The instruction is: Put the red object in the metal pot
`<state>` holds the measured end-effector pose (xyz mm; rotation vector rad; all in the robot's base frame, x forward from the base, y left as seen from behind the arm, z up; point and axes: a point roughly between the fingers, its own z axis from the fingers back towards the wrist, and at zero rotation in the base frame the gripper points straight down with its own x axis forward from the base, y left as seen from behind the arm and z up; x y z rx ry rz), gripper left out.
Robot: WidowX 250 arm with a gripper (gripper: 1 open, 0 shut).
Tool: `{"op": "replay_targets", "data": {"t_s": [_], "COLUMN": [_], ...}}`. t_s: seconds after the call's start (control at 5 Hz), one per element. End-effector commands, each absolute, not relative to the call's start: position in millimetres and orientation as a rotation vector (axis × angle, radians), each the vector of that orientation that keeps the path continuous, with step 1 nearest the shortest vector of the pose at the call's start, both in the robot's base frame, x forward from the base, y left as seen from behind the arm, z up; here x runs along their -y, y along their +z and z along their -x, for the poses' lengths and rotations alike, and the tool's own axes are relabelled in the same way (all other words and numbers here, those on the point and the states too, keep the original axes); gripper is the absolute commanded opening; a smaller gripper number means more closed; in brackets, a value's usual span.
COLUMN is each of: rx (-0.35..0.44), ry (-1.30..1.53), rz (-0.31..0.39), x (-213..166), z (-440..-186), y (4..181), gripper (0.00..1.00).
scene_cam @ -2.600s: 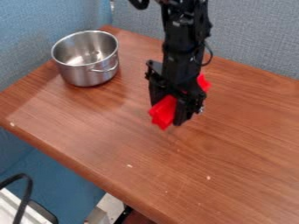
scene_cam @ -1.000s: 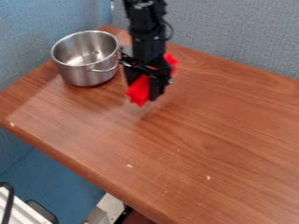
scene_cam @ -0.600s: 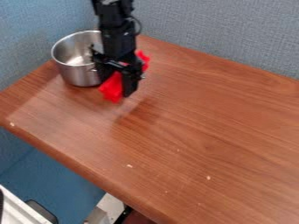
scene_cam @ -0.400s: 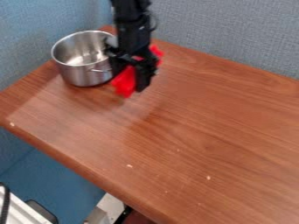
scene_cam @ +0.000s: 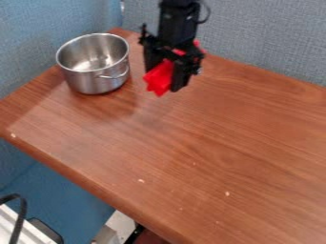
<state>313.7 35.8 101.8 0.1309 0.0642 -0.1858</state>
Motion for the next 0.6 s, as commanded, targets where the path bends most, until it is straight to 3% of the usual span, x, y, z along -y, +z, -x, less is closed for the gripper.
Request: {"op": "replay_targets", "data": {"t_s": [0.0, 0.4], "rx": [0.017, 0.004], "ry": [-0.149, -0.148], "rz": [-0.172, -0.192], "x": [-30, -79], "z": [-317, -321], "y": [139.9, 133.4], "gripper": [0.0, 0.0]}}
